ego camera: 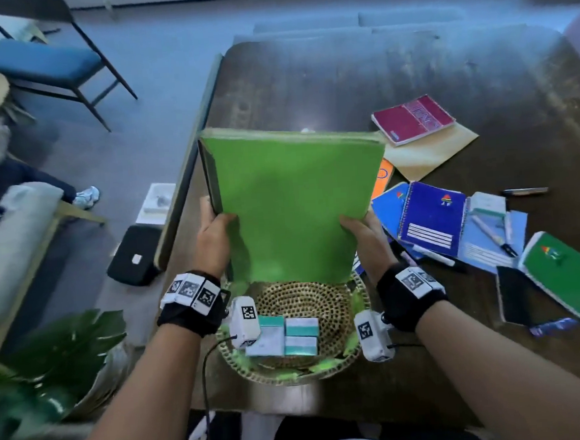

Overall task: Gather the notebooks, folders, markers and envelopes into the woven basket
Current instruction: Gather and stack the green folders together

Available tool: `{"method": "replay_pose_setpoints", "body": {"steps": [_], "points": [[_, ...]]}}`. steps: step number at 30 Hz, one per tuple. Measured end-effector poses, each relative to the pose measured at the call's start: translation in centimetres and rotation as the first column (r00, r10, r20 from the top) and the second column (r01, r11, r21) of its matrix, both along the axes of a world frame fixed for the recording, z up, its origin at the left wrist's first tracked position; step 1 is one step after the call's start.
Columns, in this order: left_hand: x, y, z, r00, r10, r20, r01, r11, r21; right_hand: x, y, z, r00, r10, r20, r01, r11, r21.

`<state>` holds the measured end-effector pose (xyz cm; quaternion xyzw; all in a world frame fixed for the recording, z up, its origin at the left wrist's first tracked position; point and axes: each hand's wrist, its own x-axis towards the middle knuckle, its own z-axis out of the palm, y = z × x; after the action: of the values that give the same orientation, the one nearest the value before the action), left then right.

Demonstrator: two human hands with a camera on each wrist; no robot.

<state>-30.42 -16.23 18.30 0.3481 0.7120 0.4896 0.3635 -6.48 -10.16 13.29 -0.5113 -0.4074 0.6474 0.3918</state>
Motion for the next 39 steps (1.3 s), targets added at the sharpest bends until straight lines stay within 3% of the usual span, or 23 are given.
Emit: {"method": "replay_pose_setpoints", "body": {"steps": [5, 12, 22, 25, 28, 32, 39], "points": [[-1.4, -2.7, -3.2, 1.0, 0.001, 0.03, 0.003, 0.994, -0.11, -1.3, -2.7, -2.6, 0.994, 0.044, 0.096, -0.041, 0.999, -0.03], [-0.9, -2.7, -8.5, 0.994, 0.033, 0.105, -0.002, 0.958, -0.286, -1.1, -2.3, -5.9, 0.99, 0.046, 0.136, -0.028, 0.991, -0.129], [-1.0, -1.1, -11.2, 0.994, 0.057, 0.095, -0.03, 0.965, -0.261, -2.2, -0.4, -8.8, 0.975, 0.042, 0.22, -0.003, 0.985, -0.173], [-2.5, -1.1, -15.6, 0.996, 0.018, 0.084, 0.008, 0.953, -0.303, -2.2, -0.6, -8.9, 0.966, 0.045, 0.254, 0.003, 0.983, -0.185], [-2.1, -0.6, -14.0, 0.996, -0.015, 0.088, 0.042, 0.945, -0.323, -2.2, -0.3, -9.2, 0.921, 0.053, 0.385, 0.006, 0.988, -0.151], [-1.5, -0.4, -12.8, 0.998, -0.038, 0.059, 0.054, 0.952, -0.302, -1.8, 0.3, -9.9, 0.777, 0.081, 0.624, -0.056, 0.997, -0.06], [-1.8, 0.1, -15.2, 0.999, -0.029, -0.014, 0.022, 0.938, -0.345, -1.8, 0.8, -9.9, 0.748, 0.174, 0.64, -0.11, 0.984, -0.139]]}}
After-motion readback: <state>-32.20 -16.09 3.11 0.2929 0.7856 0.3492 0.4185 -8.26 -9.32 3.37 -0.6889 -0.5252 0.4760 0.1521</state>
